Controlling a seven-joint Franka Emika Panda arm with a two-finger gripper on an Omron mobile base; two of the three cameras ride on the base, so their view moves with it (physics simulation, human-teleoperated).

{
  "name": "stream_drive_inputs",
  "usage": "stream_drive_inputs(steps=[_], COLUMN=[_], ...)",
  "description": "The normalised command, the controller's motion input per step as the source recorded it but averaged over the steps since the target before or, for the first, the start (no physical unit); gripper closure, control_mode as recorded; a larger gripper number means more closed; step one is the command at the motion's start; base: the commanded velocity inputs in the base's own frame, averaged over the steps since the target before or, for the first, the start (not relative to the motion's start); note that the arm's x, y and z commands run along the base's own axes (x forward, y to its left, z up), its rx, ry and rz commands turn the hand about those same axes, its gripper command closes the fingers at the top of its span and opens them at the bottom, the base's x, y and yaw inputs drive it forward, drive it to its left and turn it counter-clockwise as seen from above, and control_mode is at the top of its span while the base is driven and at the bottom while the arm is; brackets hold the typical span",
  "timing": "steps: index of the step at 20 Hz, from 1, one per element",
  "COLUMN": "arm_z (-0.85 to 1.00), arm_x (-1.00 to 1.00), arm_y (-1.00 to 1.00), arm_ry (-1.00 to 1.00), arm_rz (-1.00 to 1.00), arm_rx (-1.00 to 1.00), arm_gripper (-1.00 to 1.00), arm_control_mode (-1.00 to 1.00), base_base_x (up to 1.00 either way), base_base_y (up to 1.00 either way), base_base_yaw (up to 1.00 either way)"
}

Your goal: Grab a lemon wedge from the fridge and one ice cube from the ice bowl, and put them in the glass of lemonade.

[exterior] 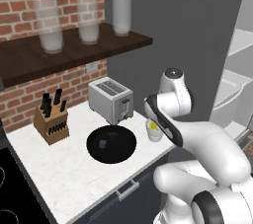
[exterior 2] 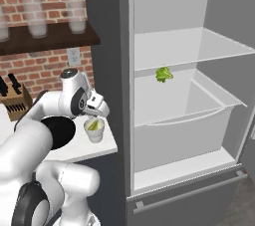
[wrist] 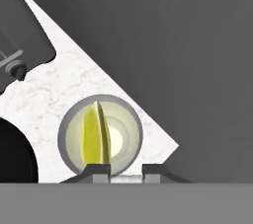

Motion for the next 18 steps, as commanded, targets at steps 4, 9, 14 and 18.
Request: stream_drive_inputs(steps=[4, 9, 14, 18], arm_z=[-0.03, 0.0, 0.0, 0.0], arm_x=[-0.1, 0.07, 0.37, 0.4], arm_y=[0.0, 0.13, 0.11, -0.01], arm_ry=[-0.07, -0.01, 0.0, 0.0], arm_rz=[-0.07, -0.04, -0.01, 0.0], arm_rx=[0.0, 0.0, 0.0, 0.0], arm_gripper=[1.0, 1.0, 1.0, 1.0], arm_control_mode=[-1.0, -1.0, -1.0, -1.0], base_base_x=[0.0, 0.0, 0.0, 0.0], base_base_y=[0.0, 0.0, 0.0, 0.0], base_base_yaw=[0.0, 0.0, 0.0, 0.0])
